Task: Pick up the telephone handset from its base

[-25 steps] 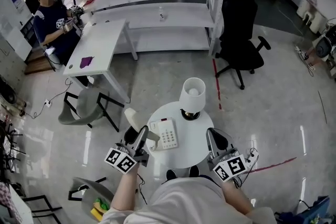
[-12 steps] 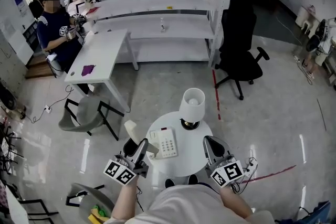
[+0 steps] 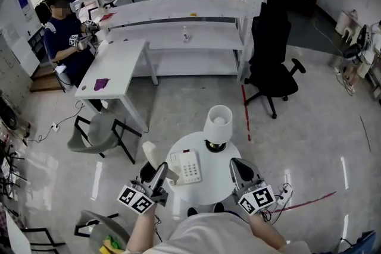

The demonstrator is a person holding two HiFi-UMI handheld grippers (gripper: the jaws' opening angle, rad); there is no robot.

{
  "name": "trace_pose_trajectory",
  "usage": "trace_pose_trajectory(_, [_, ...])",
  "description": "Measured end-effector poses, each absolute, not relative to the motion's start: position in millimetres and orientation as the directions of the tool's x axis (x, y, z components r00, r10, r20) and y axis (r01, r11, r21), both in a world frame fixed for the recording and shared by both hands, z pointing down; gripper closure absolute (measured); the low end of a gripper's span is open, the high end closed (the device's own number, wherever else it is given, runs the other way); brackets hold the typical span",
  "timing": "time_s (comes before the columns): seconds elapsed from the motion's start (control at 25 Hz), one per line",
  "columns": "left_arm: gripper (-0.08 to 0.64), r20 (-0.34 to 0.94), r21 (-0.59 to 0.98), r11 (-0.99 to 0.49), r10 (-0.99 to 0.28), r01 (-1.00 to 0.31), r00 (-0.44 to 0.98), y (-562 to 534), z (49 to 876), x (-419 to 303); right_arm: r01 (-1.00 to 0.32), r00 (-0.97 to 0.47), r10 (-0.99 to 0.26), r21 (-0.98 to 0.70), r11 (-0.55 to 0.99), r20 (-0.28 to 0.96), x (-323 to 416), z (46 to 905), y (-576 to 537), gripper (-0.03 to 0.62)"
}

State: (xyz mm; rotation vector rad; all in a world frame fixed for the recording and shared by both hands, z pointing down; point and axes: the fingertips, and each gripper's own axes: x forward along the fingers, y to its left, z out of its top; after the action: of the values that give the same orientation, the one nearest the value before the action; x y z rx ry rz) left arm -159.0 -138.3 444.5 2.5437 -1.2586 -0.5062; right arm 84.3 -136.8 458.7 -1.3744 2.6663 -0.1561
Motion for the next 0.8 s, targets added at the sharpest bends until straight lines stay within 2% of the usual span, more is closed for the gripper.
trace_pose_trajectory(0.8, [0.333, -0.179, 0.398, -0.574, -0.814, -0.716, 0.553, -138.6, 451.0, -161.5, -0.799, -0.580, -0.812, -0.146, 0.584, -0.074, 85.1, 463.7, -141.4, 0.584])
